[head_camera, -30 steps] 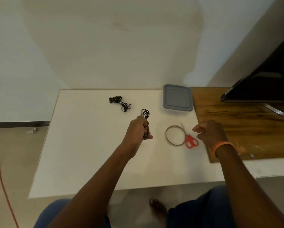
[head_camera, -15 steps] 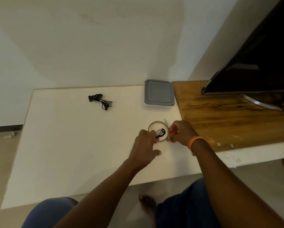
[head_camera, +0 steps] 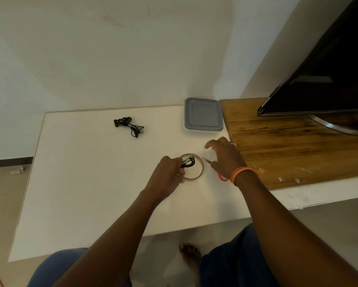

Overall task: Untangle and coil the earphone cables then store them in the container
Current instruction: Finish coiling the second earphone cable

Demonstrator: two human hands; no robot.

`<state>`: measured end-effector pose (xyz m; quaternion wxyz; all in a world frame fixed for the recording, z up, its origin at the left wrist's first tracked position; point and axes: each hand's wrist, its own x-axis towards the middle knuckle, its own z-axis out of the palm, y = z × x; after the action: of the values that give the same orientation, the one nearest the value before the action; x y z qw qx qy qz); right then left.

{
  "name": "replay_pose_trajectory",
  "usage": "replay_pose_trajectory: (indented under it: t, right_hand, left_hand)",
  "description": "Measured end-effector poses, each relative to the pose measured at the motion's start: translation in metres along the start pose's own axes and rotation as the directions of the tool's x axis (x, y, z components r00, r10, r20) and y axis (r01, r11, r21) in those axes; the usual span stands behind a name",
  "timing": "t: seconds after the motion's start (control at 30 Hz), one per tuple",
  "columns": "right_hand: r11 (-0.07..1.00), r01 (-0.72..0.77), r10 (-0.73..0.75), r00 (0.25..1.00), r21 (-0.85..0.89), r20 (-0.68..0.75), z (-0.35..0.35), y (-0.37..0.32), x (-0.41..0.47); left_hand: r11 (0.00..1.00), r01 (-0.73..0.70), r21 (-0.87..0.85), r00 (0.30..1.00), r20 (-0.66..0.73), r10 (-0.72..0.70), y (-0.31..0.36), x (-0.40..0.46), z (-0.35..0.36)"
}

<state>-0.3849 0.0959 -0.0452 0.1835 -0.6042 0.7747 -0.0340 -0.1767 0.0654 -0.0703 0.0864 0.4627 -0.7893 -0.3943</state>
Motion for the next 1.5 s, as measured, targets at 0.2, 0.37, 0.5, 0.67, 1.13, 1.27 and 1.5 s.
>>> replay_pose_trajectory:
  t: [0.2,0.37,0.5,0.67,1.13,1.27,1.5]
  right_hand:
    - [0.996,0.076,-0.073,0.994,-0.037,0.079,0.012,-0.01,0.003]
    - [0.998,0.047,-0.043,0.996,-0.038,0.084,0.01,-0.012,0.005]
    - [0.998,0.046,-0.046,0.999,-0.033,0.021,0.009,-0.012,0.004]
    - [0.991,0.125,-0.127,0.991,-0.053,-0.034,0.01,-0.015,0.006]
    - [0.923,0.03,-0.019,0.999,-0.383,0.034,0.002,-0.015,0.011]
    - [0.969,0.021,-0.018,1.0,-0.248,0.016,0.001,-0.012,0.014]
    - [0.981,0.047,-0.067,0.993,0.189,0.1,0.008,-0.02,0.012]
  left_hand:
    - [0.997,-0.068,0.036,0.998,0.019,0.068,-0.003,-0.001,0.0]
    - [0.996,-0.083,0.03,0.997,0.012,0.082,-0.004,-0.001,-0.003]
    - [0.994,-0.108,0.031,0.994,0.006,0.107,-0.007,-0.004,-0.005]
    - [0.991,-0.122,0.059,0.992,-0.023,0.124,-0.007,-0.005,-0.008]
    - [0.937,-0.247,0.246,0.968,0.014,0.252,-0.012,-0.012,-0.025]
    - [0.938,-0.251,0.238,0.965,-0.016,0.262,-0.016,-0.012,-0.027]
    - [0.934,-0.291,0.206,0.953,-0.028,0.303,-0.019,-0.012,-0.027]
